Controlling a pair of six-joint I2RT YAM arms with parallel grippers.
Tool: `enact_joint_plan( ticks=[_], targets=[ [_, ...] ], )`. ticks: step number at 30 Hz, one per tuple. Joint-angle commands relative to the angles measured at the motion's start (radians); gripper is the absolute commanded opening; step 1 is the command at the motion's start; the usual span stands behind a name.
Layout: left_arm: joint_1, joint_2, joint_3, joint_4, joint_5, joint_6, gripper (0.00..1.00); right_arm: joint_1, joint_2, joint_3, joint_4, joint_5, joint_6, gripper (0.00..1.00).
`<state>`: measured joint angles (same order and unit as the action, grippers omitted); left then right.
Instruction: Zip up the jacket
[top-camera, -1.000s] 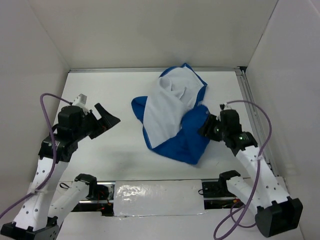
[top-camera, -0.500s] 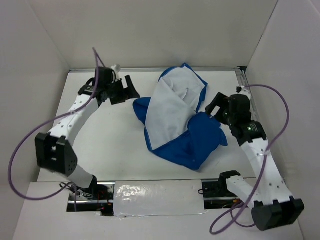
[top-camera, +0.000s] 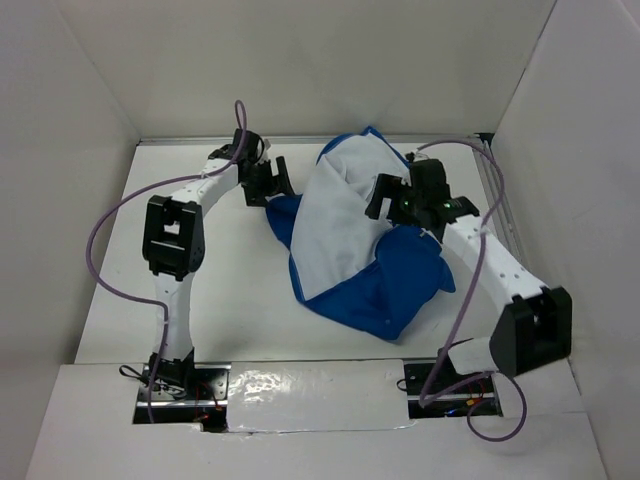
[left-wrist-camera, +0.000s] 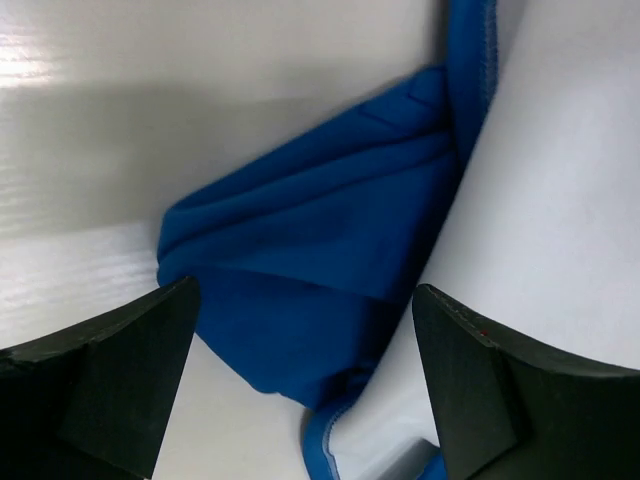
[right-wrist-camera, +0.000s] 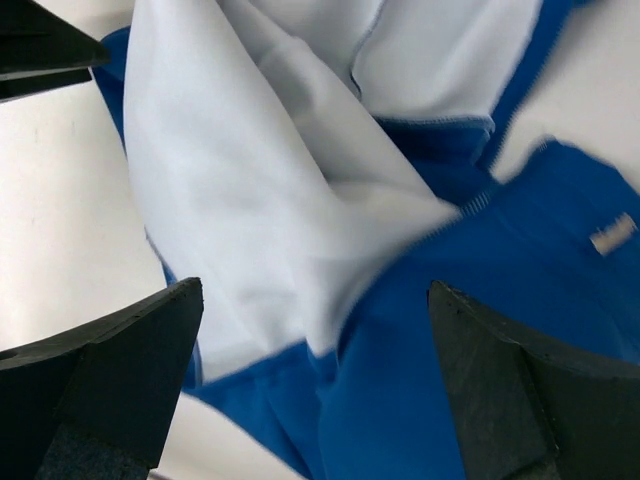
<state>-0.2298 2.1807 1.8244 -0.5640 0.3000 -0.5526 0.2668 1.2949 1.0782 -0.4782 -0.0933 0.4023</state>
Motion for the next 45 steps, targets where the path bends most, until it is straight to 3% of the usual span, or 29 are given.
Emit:
enact_joint_plan(
  ticks=[1, 7, 10, 11, 12, 13, 14, 16, 21, 24, 27, 32, 33, 35, 36, 37, 41, 42, 45],
  targets=[
    [-0.023, 0.04, 0.061, -0.031, -0.002, 0.013, 0.99, 0.038, 0.119, 0.109, 0.072, 0.033, -0.045, 1.0],
    [-0.046, 0.146, 0.128, -0.043, 0.03, -0.006, 0.99, 0.077, 0.293, 0.172, 0.067, 0.029, -0.011, 1.0],
    [-0.066, 0.174, 0.176, -0.063, 0.016, -0.001, 0.68, 0.081, 0.299, 0.149, 0.07, 0.042, -0.002, 0.73],
    [-0.065, 0.175, 0.187, -0.068, 0.008, -0.003, 0.34, 0.08, 0.285, 0.135, 0.07, 0.059, 0.003, 0.39],
    [-0.062, 0.174, 0.187, -0.07, 0.002, -0.009, 0.12, 0.077, 0.267, 0.117, 0.072, 0.079, 0.018, 0.18],
    [-0.053, 0.157, 0.182, -0.076, -0.002, -0.019, 0.0, 0.075, 0.215, 0.073, 0.076, 0.09, 0.027, 0.09],
    [-0.046, 0.142, 0.153, -0.071, 0.001, -0.012, 0.0, 0.072, 0.184, 0.045, 0.078, 0.134, 0.035, 0.0],
    [-0.039, 0.047, 0.081, -0.024, -0.037, -0.006, 0.0, 0.057, 0.083, -0.039, 0.069, 0.152, 0.058, 0.0],
    [0.006, -0.227, -0.25, -0.005, -0.17, -0.108, 0.0, 0.029, -0.051, -0.178, 0.003, 0.202, 0.087, 0.0],
    [0.101, -0.471, -0.487, -0.075, -0.226, -0.267, 0.0, 0.0, -0.094, -0.247, -0.045, 0.214, 0.116, 0.0],
    [0.162, -0.69, -0.635, -0.122, -0.21, -0.316, 0.0, -0.014, -0.1, -0.273, -0.036, 0.149, 0.089, 0.0],
    [0.139, -1.014, -0.868, -0.187, -0.101, -0.388, 0.0, 0.057, -0.075, -0.274, 0.001, 0.018, -0.011, 0.18],
    [0.12, -1.115, -0.882, -0.218, -0.088, -0.4, 0.04, 0.101, -0.072, -0.279, 0.015, -0.008, -0.031, 0.2],
    [0.112, -1.244, -0.915, -0.224, -0.056, -0.409, 0.48, 0.147, -0.063, -0.278, 0.041, -0.075, -0.082, 0.26],
    [0.11, -1.277, -0.912, -0.238, -0.055, -0.402, 0.8, 0.188, -0.06, -0.273, 0.036, -0.094, -0.097, 0.27],
    [0.109, -1.301, -0.878, -0.261, -0.068, -0.406, 0.99, 0.216, -0.062, -0.276, 0.038, -0.142, -0.141, 0.28],
    [0.106, -1.348, -0.774, -0.318, -0.163, -0.396, 0.99, 0.337, -0.1, -0.322, 0.047, -0.272, -0.21, 0.45],
    [0.109, -1.339, -0.755, -0.301, -0.173, -0.374, 0.99, 0.386, -0.1, -0.334, 0.062, -0.292, -0.22, 0.52],
    [0.119, -1.245, -0.717, -0.252, -0.155, -0.324, 0.99, 0.458, -0.08, -0.331, 0.063, -0.339, -0.24, 0.6]
  ],
)
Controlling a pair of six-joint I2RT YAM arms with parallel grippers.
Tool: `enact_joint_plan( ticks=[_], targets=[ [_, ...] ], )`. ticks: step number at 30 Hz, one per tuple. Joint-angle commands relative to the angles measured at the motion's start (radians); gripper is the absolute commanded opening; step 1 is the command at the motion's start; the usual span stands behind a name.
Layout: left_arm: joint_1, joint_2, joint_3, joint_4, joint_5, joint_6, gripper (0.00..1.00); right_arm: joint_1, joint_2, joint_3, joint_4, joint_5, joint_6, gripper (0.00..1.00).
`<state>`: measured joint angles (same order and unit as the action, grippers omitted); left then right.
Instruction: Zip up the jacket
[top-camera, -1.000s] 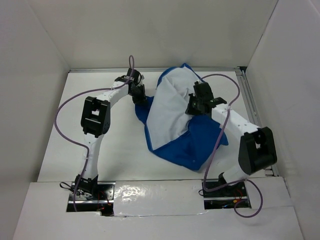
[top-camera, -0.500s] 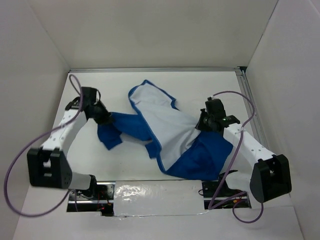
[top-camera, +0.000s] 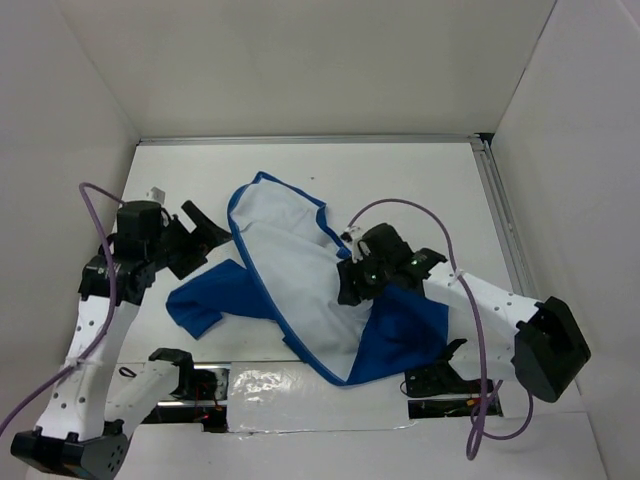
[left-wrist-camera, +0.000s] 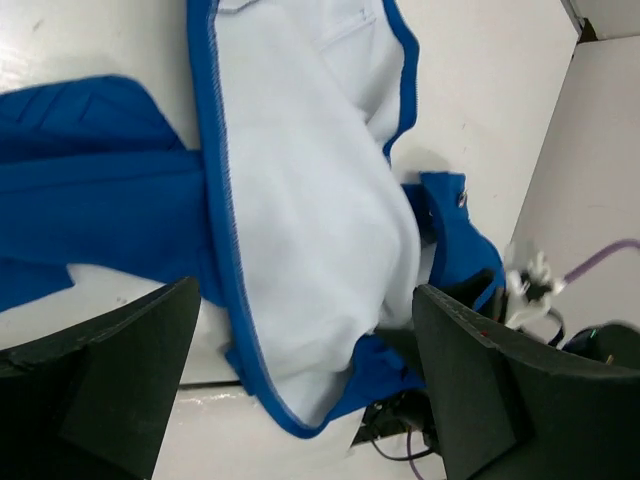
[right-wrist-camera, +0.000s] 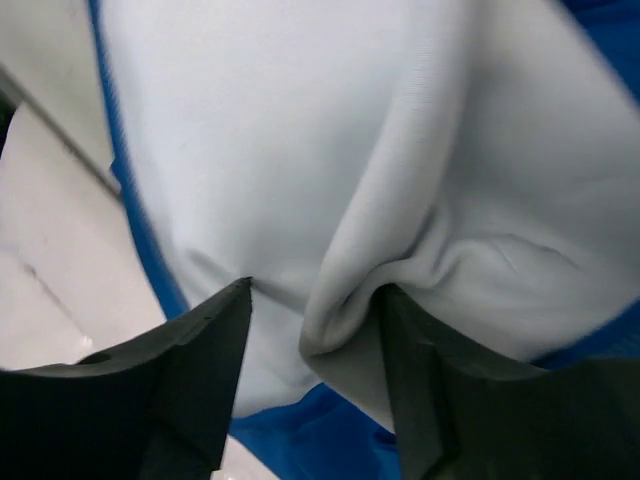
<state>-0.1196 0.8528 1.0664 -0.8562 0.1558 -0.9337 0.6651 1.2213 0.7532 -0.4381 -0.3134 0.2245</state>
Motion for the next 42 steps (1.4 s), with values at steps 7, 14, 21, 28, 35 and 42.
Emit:
enact_joint_plan(
  ticks=[7, 14, 21, 28, 35, 42],
  targets=[
    [0.07, 0.5, 0.254, 0.203, 0.086, 0.216, 0.99, 0.099, -0.029, 0.08, -0.019, 0.1, 0.044, 0.81],
    [-0.017, 1.047, 0.749, 0.191, -0.025, 0.487, 0.99, -0.174, -0.051, 0.251, -0.143, 0.337, 0.261, 0.95],
    [-0.064, 1.458, 1.111, 0.18, -0.065, 0.582, 0.99, -0.326, 0.183, 0.374, -0.14, 0.35, 0.308, 0.94],
    [-0.032, 1.563, 1.196, 0.261, -0.045, 0.608, 0.99, -0.349, 0.443, 0.552, -0.183, 0.424, 0.247, 0.94],
    [-0.025, 1.617, 1.173, 0.276, -0.111, 0.618, 0.99, -0.346, 0.478, 0.512, -0.11, 0.347, 0.279, 0.94],
    [-0.018, 1.694, 1.222, 0.264, -0.065, 0.615, 0.99, -0.338, 0.492, 0.466, -0.053, 0.244, 0.291, 0.94]
  ],
)
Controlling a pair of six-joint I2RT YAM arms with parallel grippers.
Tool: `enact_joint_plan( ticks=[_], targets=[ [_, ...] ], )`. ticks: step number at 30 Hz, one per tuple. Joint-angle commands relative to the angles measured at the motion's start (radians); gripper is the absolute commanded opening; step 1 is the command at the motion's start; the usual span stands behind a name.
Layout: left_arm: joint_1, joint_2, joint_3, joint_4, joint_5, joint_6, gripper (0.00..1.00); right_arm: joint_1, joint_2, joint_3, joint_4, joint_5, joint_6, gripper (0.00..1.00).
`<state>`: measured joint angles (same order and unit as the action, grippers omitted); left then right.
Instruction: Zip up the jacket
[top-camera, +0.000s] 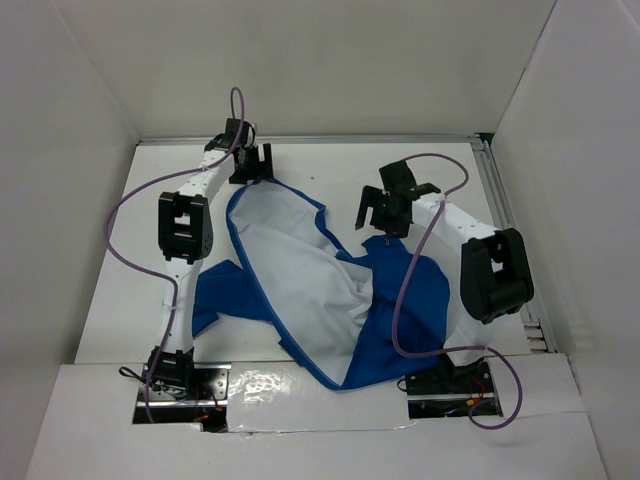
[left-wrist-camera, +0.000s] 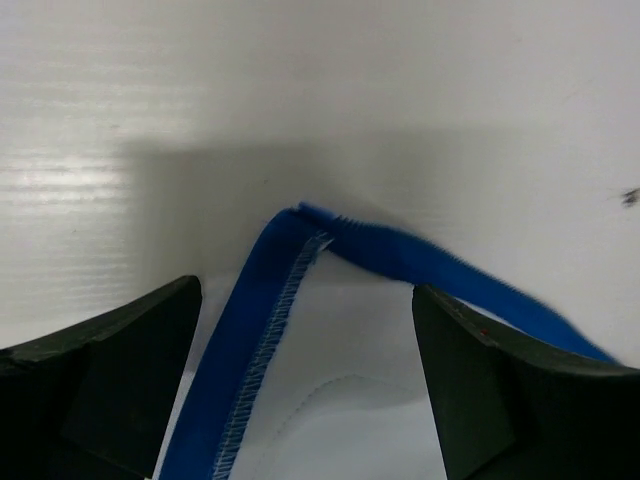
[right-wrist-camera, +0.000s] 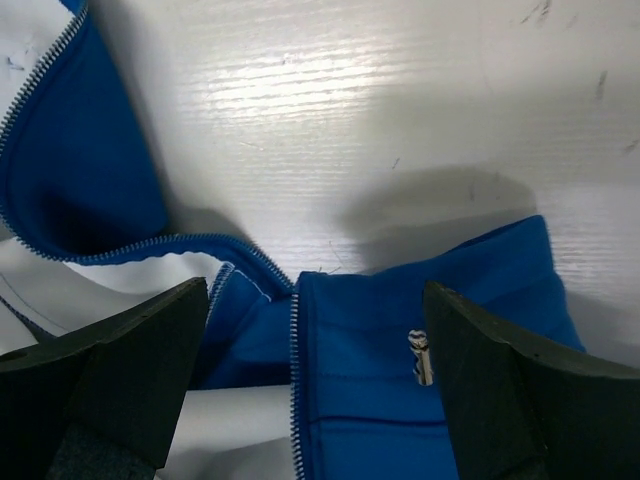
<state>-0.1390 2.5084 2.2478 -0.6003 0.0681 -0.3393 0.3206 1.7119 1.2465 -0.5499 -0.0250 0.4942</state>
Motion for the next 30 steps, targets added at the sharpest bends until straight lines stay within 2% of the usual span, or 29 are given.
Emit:
enact_joint_plan(
  ticks=[1, 4, 5, 6, 7, 8, 9, 10, 11, 12, 14, 15, 16, 19, 23, 27, 29, 30],
  targets=[
    [-0.001, 0.044, 0.041, 0.013, 0.035, 0.023, 0.99, 0.006, 0.002, -0.041, 0.061, -0.035, 0.029, 0.94],
    [-0.004, 0.058, 0.036, 0.02, 0.056, 0.022, 0.99, 0.006, 0.012, -0.045, 0.041, 0.006, 0.041, 0.92],
    [-0.004, 0.061, 0.035, 0.023, 0.065, 0.022, 0.97, 0.008, 0.014, -0.045, 0.033, 0.019, 0.05, 0.92],
    [-0.005, 0.061, 0.03, 0.028, 0.071, 0.029, 0.91, 0.008, 0.011, -0.053, 0.038, 0.022, 0.056, 0.9],
    [-0.001, 0.061, 0.035, 0.03, 0.078, 0.036, 0.79, 0.003, 0.002, -0.079, 0.06, 0.06, 0.07, 0.86],
    [0.001, 0.052, 0.027, 0.033, 0.097, 0.036, 0.47, -0.002, -0.008, -0.099, 0.068, 0.063, 0.079, 0.82],
    [0.006, 0.038, 0.021, 0.036, 0.114, 0.037, 0.26, -0.009, -0.011, -0.107, 0.073, 0.059, 0.084, 0.74],
    [0.012, 0.027, -0.003, 0.043, 0.13, 0.039, 0.0, -0.026, -0.014, -0.111, 0.083, 0.054, 0.093, 0.51],
    [0.015, 0.008, -0.023, 0.049, 0.137, 0.039, 0.0, -0.031, -0.018, -0.114, 0.085, 0.057, 0.095, 0.42],
    [0.019, -0.04, -0.068, 0.06, 0.128, 0.046, 0.0, -0.043, -0.031, -0.111, 0.084, 0.066, 0.096, 0.29],
    [0.021, -0.097, -0.114, 0.08, 0.075, 0.039, 0.0, -0.054, -0.052, -0.101, 0.076, 0.097, 0.095, 0.18],
    [0.025, -0.161, -0.137, 0.085, 0.056, 0.034, 0.0, -0.055, -0.082, -0.09, 0.076, 0.109, 0.095, 0.05],
    [0.038, -0.193, -0.186, 0.088, 0.042, 0.016, 0.0, -0.064, -0.103, -0.085, 0.079, 0.122, 0.093, 0.0],
    [0.09, -0.341, -0.293, 0.089, 0.041, -0.038, 0.0, -0.077, -0.204, -0.076, 0.099, 0.148, 0.083, 0.0],
    [0.185, -0.59, -0.46, 0.121, 0.136, -0.093, 0.0, -0.098, -0.378, -0.128, 0.108, 0.2, 0.092, 0.0],
    [0.248, -0.776, -0.617, 0.129, 0.133, -0.131, 0.0, -0.144, -0.521, -0.182, 0.091, 0.226, 0.09, 0.0],
    [0.26, -0.873, -0.648, 0.129, 0.153, -0.133, 0.0, -0.164, -0.575, -0.191, 0.084, 0.189, 0.055, 0.0],
    [0.26, -0.905, -0.671, 0.138, 0.17, -0.124, 0.0, -0.157, -0.583, -0.19, 0.091, 0.116, -0.007, 0.0]
  ],
)
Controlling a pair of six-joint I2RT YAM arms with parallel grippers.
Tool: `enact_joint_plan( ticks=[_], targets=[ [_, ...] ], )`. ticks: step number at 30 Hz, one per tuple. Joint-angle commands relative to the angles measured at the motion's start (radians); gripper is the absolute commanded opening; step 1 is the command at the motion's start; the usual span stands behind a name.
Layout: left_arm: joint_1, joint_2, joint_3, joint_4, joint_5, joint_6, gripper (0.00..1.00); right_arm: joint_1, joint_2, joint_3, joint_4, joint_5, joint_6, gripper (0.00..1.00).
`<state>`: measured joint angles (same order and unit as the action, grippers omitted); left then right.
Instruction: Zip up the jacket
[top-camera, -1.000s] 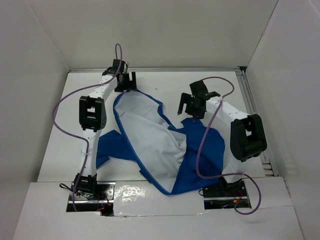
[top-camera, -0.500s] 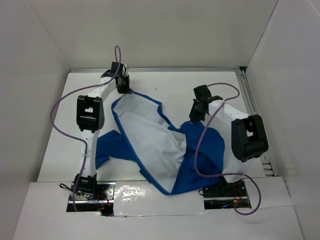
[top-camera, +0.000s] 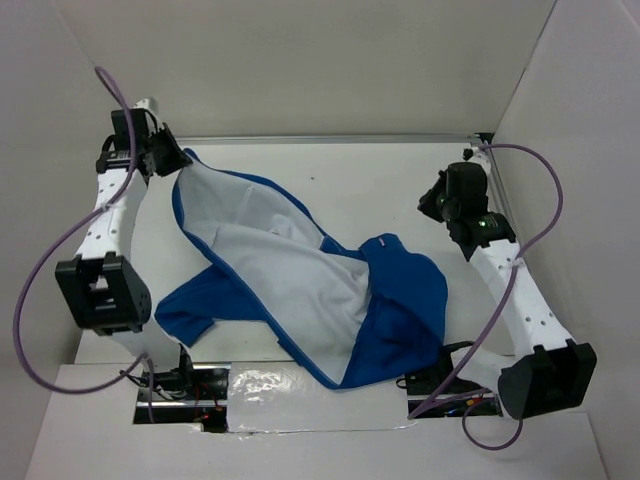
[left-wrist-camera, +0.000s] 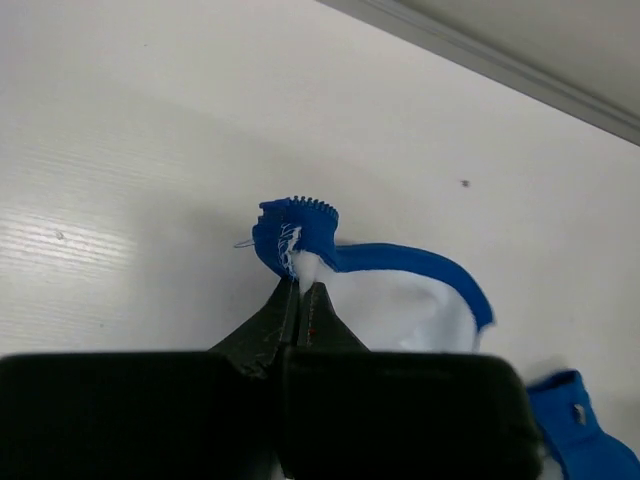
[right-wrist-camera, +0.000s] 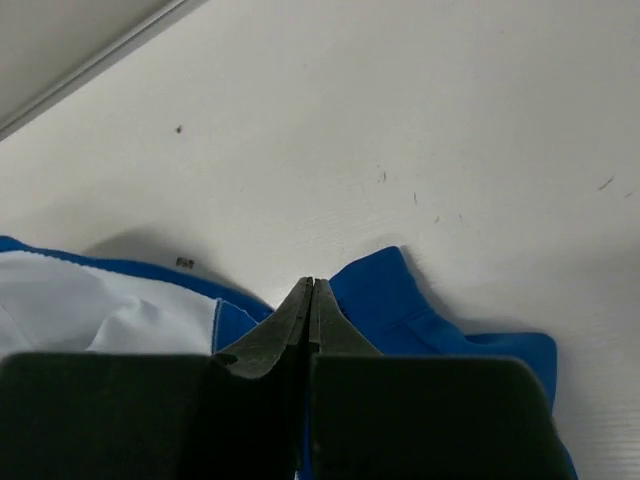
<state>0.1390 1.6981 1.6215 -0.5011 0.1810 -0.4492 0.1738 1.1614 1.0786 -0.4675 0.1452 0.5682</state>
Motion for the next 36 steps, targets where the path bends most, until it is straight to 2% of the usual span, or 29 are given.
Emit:
enact_joint_plan(
  ticks=[1, 2, 5, 7, 9, 11, 14, 16, 18, 19, 21, 22, 24, 27, 28, 29, 30, 31, 33, 35, 36],
  targets=[
    [-0.024, -0.127, -0.055, 0.041, 0.064, -0.014, 0.0, 0.003, -0.037, -0.022, 0.015, -0.082, -0.106, 0.0],
    [-0.039, -0.185, -0.077, 0.042, 0.06, -0.023, 0.0, 0.048, -0.034, -0.022, 0.026, -0.104, -0.128, 0.15],
    [-0.058, -0.296, -0.12, 0.05, 0.035, -0.061, 0.0, 0.142, 0.035, 0.01, 0.033, -0.141, -0.211, 0.46],
    [-0.058, -0.366, -0.135, 0.041, 0.032, -0.077, 0.0, 0.187, 0.125, 0.073, 0.021, -0.133, -0.217, 0.57],
    [-0.055, -0.408, -0.152, 0.024, 0.023, -0.091, 0.0, 0.237, 0.193, 0.119, -0.002, -0.134, -0.206, 0.6],
    [-0.049, -0.463, -0.158, 0.0, -0.012, -0.114, 0.0, 0.268, 0.355, 0.211, -0.077, -0.109, -0.151, 0.64],
    [-0.044, -0.514, -0.176, -0.048, -0.041, -0.135, 0.0, 0.294, 0.451, 0.287, -0.173, 0.009, -0.058, 0.69],
    [-0.041, -0.555, -0.199, -0.101, -0.066, -0.166, 0.0, 0.306, 0.506, 0.282, -0.206, 0.062, -0.013, 0.75],
    [-0.038, -0.581, -0.222, -0.123, -0.097, -0.184, 0.0, 0.303, 0.541, 0.271, -0.259, 0.073, 0.041, 0.76],
    [-0.036, -0.61, -0.247, -0.132, -0.097, -0.2, 0.0, 0.305, 0.546, 0.242, -0.264, 0.071, 0.053, 0.82],
    [-0.033, -0.647, -0.267, -0.132, -0.091, -0.209, 0.0, 0.314, 0.557, 0.201, -0.27, 0.056, 0.053, 0.85],
    [-0.033, -0.656, -0.282, -0.129, -0.078, -0.21, 0.0, 0.325, 0.563, 0.193, -0.273, 0.05, 0.05, 0.91],
    [-0.032, -0.673, -0.296, -0.11, -0.051, -0.214, 0.0, 0.334, 0.587, 0.178, -0.292, 0.056, 0.044, 0.91],
    [-0.03, -0.672, -0.319, -0.077, -0.034, -0.21, 0.0, 0.332, 0.636, 0.167, -0.301, 0.062, 0.038, 0.82],
    [-0.03, -0.658, -0.321, -0.074, -0.029, -0.21, 0.0, 0.32, 0.652, 0.17, -0.292, 0.071, 0.041, 0.57],
    [-0.027, -0.649, -0.321, -0.067, -0.025, -0.21, 0.0, 0.311, 0.662, 0.176, -0.287, 0.079, 0.042, 0.42],
    [-0.027, -0.637, -0.319, -0.039, -0.015, -0.206, 0.0, 0.293, 0.694, 0.213, -0.289, 0.089, 0.044, 0.31],
    [-0.024, -0.605, -0.308, -0.024, 0.01, -0.197, 0.0, 0.273, 0.713, 0.251, -0.299, 0.097, 0.058, 0.0],
    [-0.018, -0.539, -0.276, 0.022, 0.087, -0.168, 0.0, 0.231, 0.745, 0.372, -0.319, 0.14, 0.053, 0.0],
    [-0.009, -0.49, -0.186, 0.022, 0.113, -0.146, 0.0, 0.196, 0.753, 0.467, -0.342, 0.155, 0.026, 0.0],
    [-0.007, -0.442, -0.117, 0.021, 0.124, -0.129, 0.0, 0.185, 0.75, 0.568, -0.347, 0.163, 0.004, 0.0]
  ],
)
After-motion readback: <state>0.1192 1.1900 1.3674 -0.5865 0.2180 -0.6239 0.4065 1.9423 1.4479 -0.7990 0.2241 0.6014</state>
